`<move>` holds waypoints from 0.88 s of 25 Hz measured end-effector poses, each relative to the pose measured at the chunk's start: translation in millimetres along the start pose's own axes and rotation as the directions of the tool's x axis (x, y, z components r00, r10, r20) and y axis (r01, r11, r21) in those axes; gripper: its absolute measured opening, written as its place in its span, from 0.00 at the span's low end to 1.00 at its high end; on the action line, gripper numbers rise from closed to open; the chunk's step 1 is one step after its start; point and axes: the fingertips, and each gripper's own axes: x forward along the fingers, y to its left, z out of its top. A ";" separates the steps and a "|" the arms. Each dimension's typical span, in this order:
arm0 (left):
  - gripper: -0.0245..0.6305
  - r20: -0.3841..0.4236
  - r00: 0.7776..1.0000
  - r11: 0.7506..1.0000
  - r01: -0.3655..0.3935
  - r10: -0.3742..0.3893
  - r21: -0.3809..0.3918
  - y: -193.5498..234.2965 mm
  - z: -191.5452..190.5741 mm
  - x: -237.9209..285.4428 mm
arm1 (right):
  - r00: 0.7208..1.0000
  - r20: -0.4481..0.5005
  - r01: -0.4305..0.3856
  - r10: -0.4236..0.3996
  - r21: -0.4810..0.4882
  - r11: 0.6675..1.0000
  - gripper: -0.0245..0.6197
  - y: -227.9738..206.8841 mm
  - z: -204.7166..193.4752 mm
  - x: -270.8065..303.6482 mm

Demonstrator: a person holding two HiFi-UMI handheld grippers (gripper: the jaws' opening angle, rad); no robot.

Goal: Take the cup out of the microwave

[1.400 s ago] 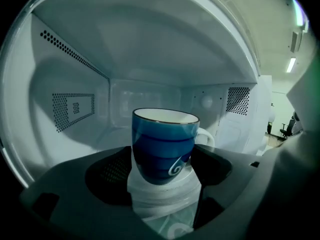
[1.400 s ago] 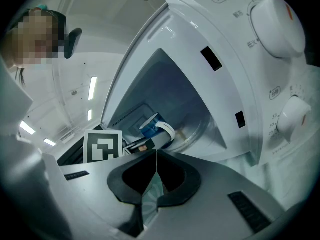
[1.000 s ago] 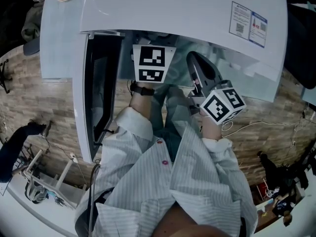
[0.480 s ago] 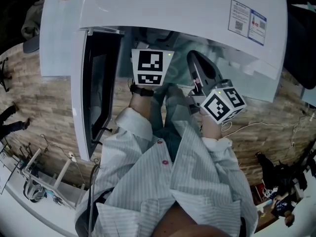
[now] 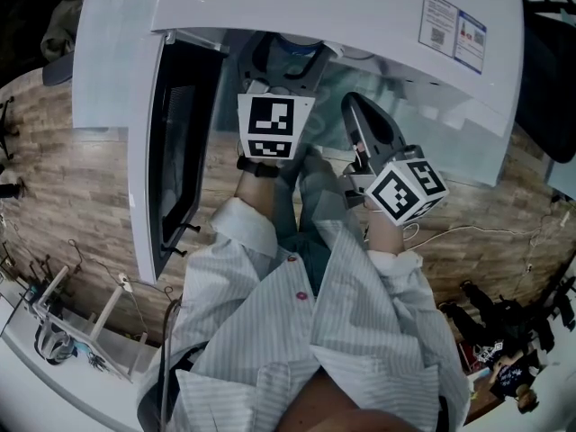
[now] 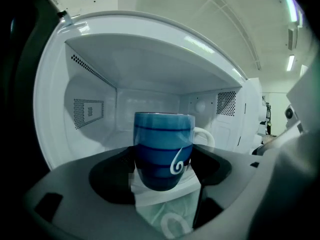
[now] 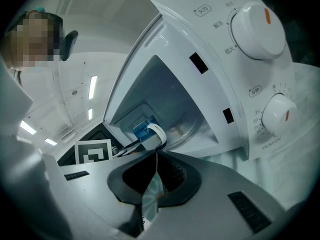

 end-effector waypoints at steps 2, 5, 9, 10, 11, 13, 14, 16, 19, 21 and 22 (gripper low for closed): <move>0.59 0.005 1.000 1.000 0.000 0.000 -0.005 -1.6 -0.1 -3.1 | 1.000 -0.001 -0.001 0.001 -0.002 1.000 0.09 0.8 -1.1 -1.9; 0.59 0.011 1.000 1.000 -0.004 0.004 -0.011 -3.0 0.2 -8.4 | 1.000 -0.001 -0.005 0.005 -0.008 1.000 0.09 1.9 -2.2 -4.7; 0.59 0.021 1.000 1.000 -0.012 0.012 -0.021 -5.1 4.0 -16.3 | 1.000 0.006 -0.012 0.012 -0.009 1.000 0.09 3.9 -2.0 -9.8; 0.59 0.023 1.000 1.000 -0.013 0.014 -0.024 -5.7 5.0 -18.7 | 1.000 0.007 -0.016 0.016 -0.010 1.000 0.09 5.2 -2.1 -11.3; 0.59 0.025 1.000 1.000 -0.015 0.015 -0.027 -6.4 5.9 -21.1 | 1.000 0.005 -0.021 0.021 -0.012 1.000 0.09 6.9 -2.2 -12.8; 0.59 0.029 0.999 0.999 -0.018 0.019 -0.032 -8.2 7.8 -26.2 | 1.000 0.003 -0.028 0.028 -0.020 0.999 0.09 10.0 -2.2 -16.2; 0.59 0.032 0.999 0.999 -0.020 0.021 -0.034 -9.3 8.8 -28.9 | 1.000 0.004 -0.030 0.030 -0.023 0.999 0.09 10.9 -2.3 -18.1; 0.59 0.038 0.999 0.999 -0.025 0.026 -0.037 -11.6 11.0 -34.6 | 0.999 0.003 -0.036 0.036 -0.031 0.999 0.09 13.4 -2.2 -21.8; 0.59 0.046 0.998 0.999 -0.030 0.032 -0.040 -16.2 13.2 -43.4 | 0.999 0.002 -0.046 0.046 -0.043 0.998 0.09 18.0 -1.9 -27.9; 0.59 0.052 0.998 0.998 -0.033 0.035 -0.045 -20.2 14.4 -49.8 | 0.999 0.005 -0.051 0.051 -0.049 0.998 0.09 20.4 -1.9 -32.6; 0.59 0.053 0.998 0.998 -0.034 0.036 -0.046 -22.4 14.9 -53.4 | 0.999 0.005 -0.054 0.054 -0.051 0.997 0.09 21.8 -2.2 -35.1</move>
